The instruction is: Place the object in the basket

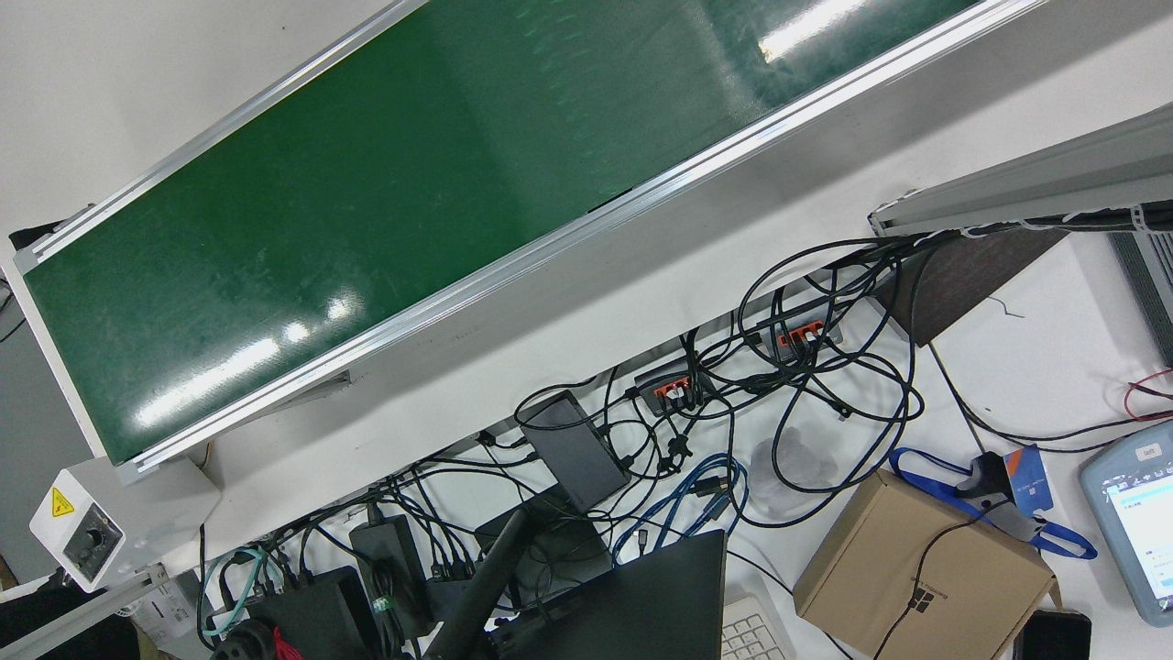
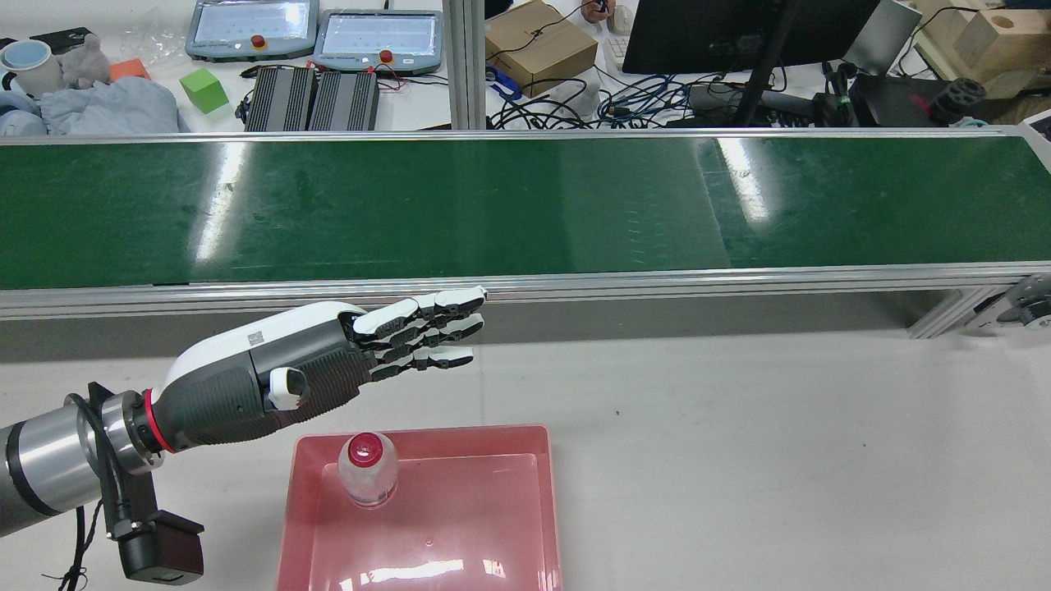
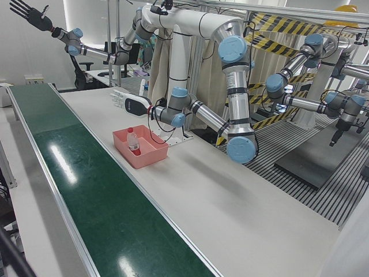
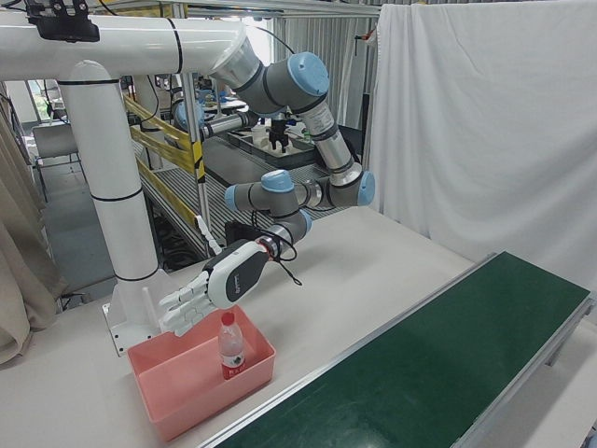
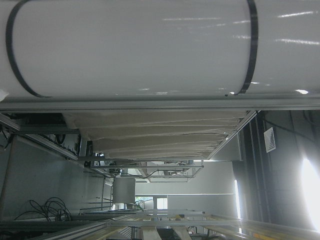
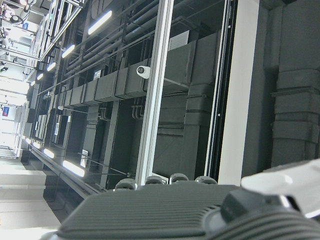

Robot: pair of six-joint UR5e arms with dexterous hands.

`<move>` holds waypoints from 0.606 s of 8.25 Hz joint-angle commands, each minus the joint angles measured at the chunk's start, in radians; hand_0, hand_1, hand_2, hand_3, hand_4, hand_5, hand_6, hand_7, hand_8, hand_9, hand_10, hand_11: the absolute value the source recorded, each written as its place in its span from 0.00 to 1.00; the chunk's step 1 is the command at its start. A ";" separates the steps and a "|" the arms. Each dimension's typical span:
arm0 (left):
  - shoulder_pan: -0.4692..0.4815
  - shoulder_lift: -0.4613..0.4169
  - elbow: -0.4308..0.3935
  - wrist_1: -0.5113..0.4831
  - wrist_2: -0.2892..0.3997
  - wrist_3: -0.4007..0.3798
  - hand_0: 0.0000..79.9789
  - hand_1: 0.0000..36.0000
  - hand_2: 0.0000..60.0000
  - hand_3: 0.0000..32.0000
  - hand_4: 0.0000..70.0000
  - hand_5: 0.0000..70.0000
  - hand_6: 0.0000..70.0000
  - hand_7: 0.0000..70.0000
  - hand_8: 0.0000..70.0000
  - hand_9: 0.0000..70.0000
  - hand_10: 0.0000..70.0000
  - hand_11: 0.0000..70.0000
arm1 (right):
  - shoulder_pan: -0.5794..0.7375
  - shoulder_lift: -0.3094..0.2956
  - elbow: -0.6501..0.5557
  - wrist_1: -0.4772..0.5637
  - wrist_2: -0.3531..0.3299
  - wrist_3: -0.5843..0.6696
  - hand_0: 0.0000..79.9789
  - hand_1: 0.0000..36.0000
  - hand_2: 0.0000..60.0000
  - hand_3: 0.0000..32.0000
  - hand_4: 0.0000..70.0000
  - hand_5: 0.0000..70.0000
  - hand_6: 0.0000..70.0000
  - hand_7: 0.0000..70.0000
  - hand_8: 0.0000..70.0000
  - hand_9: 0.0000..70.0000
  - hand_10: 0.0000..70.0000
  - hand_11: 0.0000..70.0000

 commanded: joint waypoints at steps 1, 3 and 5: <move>0.001 0.002 0.002 0.000 0.000 -0.002 0.10 0.00 0.00 0.00 0.00 0.14 0.01 0.00 0.04 0.06 0.04 0.05 | 0.000 0.000 0.000 0.000 0.000 0.000 0.00 0.00 0.00 0.00 0.00 0.00 0.00 0.00 0.00 0.00 0.00 0.00; 0.001 0.002 0.002 0.000 0.001 -0.003 0.13 0.00 0.00 0.00 0.00 0.14 0.01 0.00 0.04 0.06 0.03 0.04 | 0.000 0.000 0.000 0.000 0.000 0.000 0.00 0.00 0.00 0.00 0.00 0.00 0.00 0.00 0.00 0.00 0.00 0.00; 0.001 0.004 0.003 0.000 0.001 -0.003 0.10 0.00 0.00 0.00 0.00 0.14 0.01 0.00 0.04 0.05 0.03 0.03 | 0.000 0.000 0.000 0.000 0.000 0.000 0.00 0.00 0.00 0.00 0.00 0.00 0.00 0.00 0.00 0.00 0.00 0.00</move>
